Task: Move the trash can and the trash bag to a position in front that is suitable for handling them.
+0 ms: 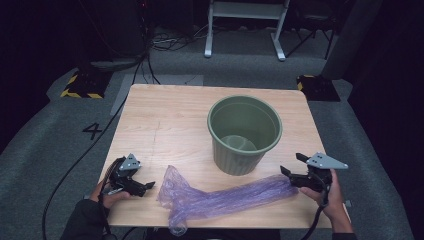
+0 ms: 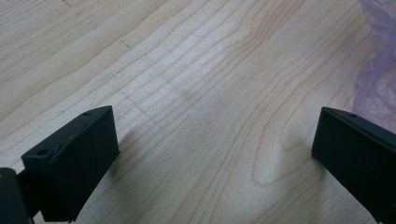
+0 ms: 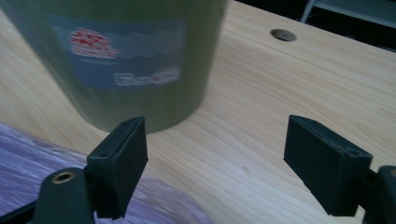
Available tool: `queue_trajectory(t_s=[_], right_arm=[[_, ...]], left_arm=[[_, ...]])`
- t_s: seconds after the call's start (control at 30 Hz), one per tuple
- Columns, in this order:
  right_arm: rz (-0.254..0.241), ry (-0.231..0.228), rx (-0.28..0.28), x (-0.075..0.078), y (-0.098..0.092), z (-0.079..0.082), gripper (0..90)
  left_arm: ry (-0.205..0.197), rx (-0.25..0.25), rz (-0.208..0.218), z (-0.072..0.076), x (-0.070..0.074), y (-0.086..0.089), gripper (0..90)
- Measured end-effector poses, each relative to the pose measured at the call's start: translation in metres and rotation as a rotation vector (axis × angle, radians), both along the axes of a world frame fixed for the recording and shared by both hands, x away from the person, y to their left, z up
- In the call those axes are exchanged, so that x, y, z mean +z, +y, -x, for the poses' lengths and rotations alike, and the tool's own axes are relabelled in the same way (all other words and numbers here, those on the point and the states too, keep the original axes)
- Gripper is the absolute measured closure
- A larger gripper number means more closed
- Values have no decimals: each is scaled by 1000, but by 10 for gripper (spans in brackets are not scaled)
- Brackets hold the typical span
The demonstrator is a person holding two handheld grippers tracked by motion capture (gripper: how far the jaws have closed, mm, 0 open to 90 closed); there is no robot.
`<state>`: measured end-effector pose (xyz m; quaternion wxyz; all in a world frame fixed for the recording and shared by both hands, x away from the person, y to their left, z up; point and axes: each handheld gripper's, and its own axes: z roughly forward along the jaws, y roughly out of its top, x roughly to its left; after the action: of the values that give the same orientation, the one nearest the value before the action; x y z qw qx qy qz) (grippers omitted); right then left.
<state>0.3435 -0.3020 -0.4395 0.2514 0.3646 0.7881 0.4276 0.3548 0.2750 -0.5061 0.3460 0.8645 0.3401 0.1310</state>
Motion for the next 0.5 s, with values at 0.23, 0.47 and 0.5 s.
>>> queue_trajectory(t_s=[0.23,0.47,0.5], right_arm=[[16,-13,91,3,49,-3,228],[47,-52,71,-1,70,-10,320],[47,-45,77,-2,71,-11,309]], left_arm=[[1,-1,1,0,0,0,0],[-1,22,0,2,0,-1,3],[-1,24,0,3,0,-1,3]])
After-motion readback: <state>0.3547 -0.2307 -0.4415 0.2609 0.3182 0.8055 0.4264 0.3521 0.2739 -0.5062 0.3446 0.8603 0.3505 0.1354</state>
